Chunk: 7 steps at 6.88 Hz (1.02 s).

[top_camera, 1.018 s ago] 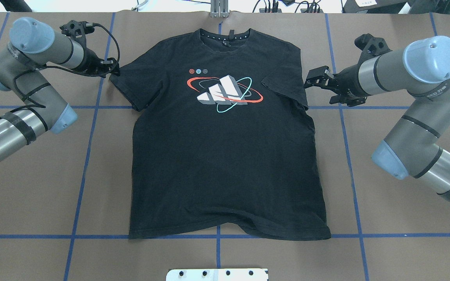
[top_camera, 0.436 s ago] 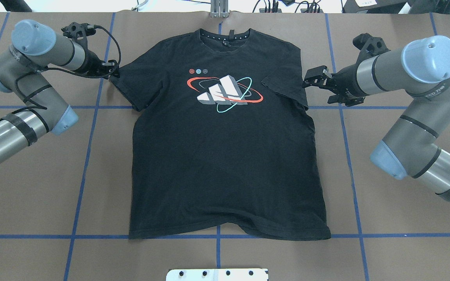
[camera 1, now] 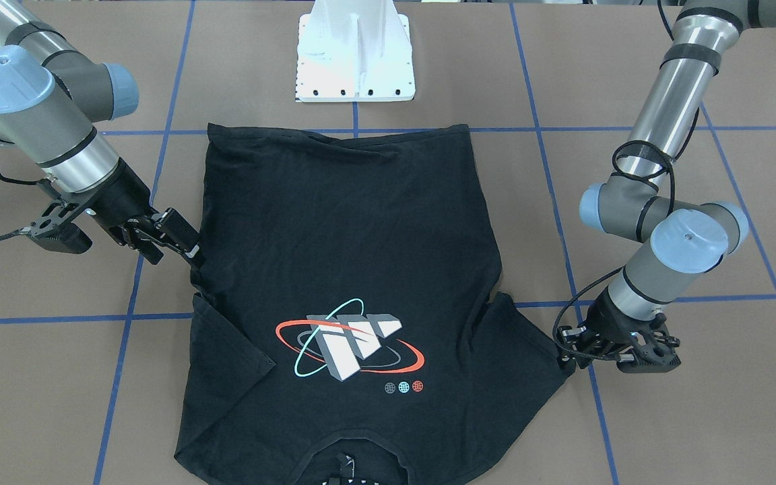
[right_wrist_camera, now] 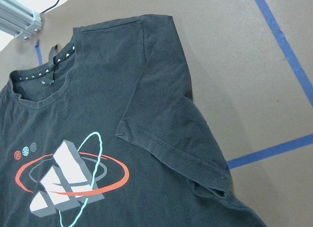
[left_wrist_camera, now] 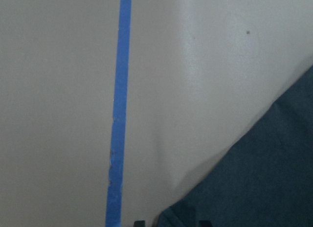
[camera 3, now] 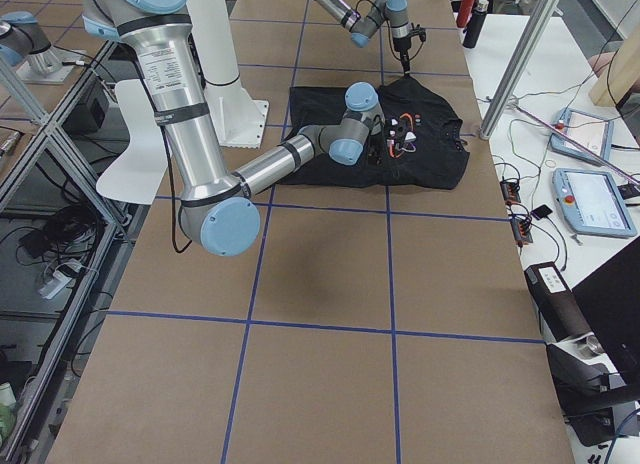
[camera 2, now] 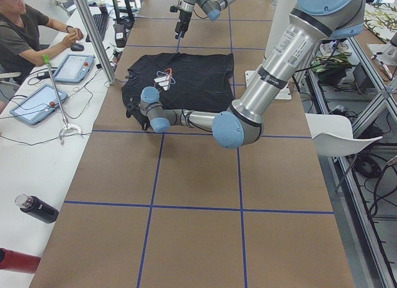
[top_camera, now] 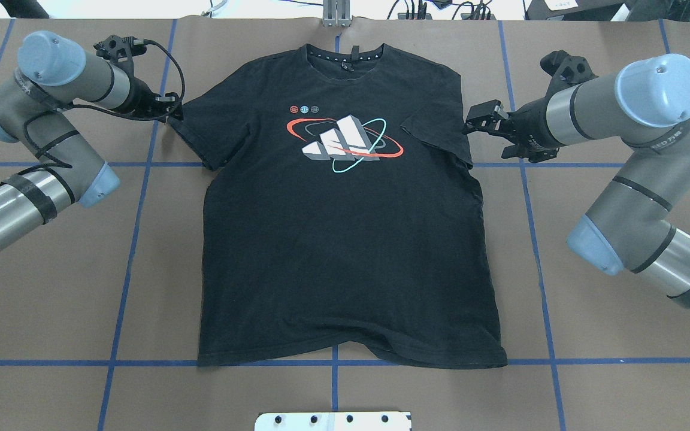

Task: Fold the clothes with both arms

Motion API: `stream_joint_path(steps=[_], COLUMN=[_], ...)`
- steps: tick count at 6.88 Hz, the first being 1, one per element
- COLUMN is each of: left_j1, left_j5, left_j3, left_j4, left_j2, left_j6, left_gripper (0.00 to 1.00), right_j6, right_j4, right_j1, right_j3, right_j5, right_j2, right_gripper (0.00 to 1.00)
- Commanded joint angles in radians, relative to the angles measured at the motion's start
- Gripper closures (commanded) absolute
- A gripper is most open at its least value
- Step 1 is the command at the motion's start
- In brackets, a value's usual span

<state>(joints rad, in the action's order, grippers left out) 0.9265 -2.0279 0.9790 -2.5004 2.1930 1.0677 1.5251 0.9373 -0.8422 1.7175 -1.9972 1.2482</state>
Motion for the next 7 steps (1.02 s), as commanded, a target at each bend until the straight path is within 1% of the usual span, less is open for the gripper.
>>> stream_joint_path(steps=[1, 2, 3, 4, 6, 7], left_j1=[0.0, 0.0, 0.0, 0.002, 0.003, 0.0], left_j5=[0.0, 0.0, 0.0, -0.002, -0.009, -0.008], left_j3=[0.0, -0.006, -0.005, 0.012, 0.087, 0.099], left_j4=[0.0, 0.0, 0.0, 0.001, 0.014, 0.014], left_j2=[0.001, 0.001, 0.001, 0.002, 0.014, 0.042], left_j6=[0.0, 0.0, 0.0, 0.009, 0.078, 0.181], left_gripper=[0.73, 0.78, 1.0, 1.0, 1.0, 1.0], right_j6=[0.001, 0.003, 0.003, 0.003, 0.003, 0.003], right_j4=[0.0, 0.0, 0.0, 0.0, 0.0, 0.0], right_j1=[0.0, 0.0, 0.0, 0.002, 0.002, 0.0], right_j3=[0.001, 0.001, -0.001, -0.001, -0.003, -0.003], right_j5=[-0.002, 0.0, 0.0, 0.0, -0.002, -0.002], right_j2=[-0.001, -0.001, -0.001, -0.001, -0.003, -0.003], right_gripper=[0.0, 0.0, 0.0, 0.0, 0.0, 0.0])
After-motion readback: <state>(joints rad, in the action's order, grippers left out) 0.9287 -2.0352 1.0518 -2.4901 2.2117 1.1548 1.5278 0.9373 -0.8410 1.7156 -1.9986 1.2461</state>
